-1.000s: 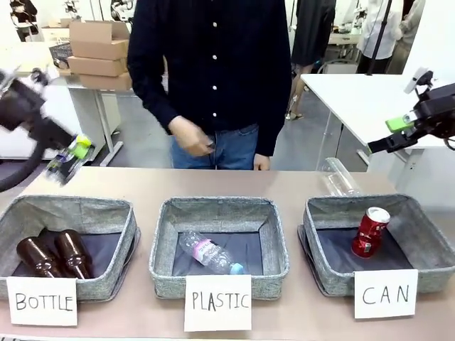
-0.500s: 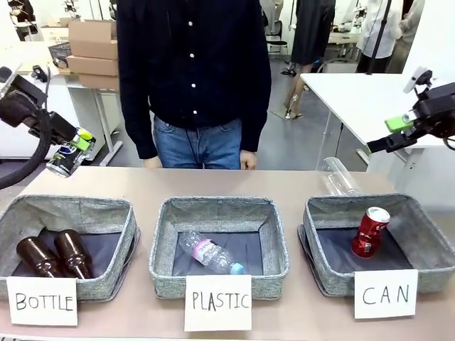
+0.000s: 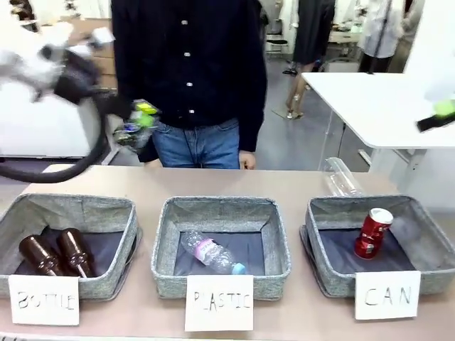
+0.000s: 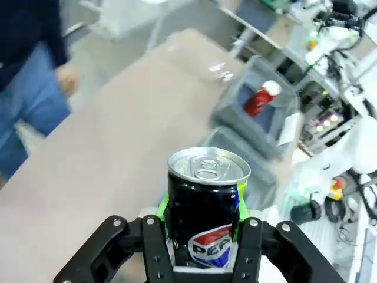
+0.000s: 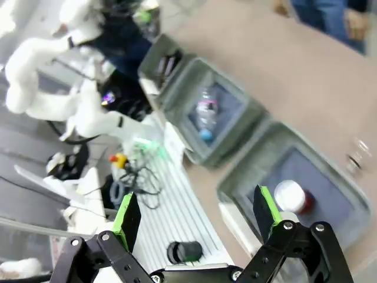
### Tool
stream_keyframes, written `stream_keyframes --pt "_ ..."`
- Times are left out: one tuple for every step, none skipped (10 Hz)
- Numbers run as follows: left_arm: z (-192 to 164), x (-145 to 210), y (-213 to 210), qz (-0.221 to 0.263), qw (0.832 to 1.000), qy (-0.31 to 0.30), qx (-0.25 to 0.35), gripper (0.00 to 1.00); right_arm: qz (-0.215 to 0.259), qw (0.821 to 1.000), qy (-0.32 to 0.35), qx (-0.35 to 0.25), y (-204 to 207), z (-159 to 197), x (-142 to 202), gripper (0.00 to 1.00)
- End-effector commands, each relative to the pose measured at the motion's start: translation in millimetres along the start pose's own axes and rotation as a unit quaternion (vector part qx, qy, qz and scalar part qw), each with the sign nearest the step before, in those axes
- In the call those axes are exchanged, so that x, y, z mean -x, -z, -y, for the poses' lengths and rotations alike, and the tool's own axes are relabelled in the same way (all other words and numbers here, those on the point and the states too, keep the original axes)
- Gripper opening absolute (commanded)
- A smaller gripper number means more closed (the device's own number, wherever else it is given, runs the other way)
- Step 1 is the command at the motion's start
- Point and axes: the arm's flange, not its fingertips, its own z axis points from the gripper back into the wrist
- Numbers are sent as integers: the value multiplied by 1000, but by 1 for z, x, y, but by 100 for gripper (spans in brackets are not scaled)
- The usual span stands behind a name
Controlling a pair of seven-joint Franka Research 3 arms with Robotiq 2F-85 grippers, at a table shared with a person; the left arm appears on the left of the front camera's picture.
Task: Sort the can waste into the basket.
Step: Pick up the can waste from the table and place it in the right Fabric basket.
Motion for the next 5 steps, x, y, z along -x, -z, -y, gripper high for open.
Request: stream_keyframes --pt "51 -42 74 9 999 13 31 41 22 995 43 82 -53 18 58 100" --pt "88 -61 114 0 999 26 31 41 32 993 68 91 -74 23 87 100" --pt "132 -73 159 -7 998 56 29 41 52 991 88 91 -86 28 111 100" --pt "177 -78 213 -19 992 116 39 41 81 988 103 79 -89 34 128 100" --pt "211 -76 261 -72 983 152 72 41 74 990 97 64 -79 38 138 100"
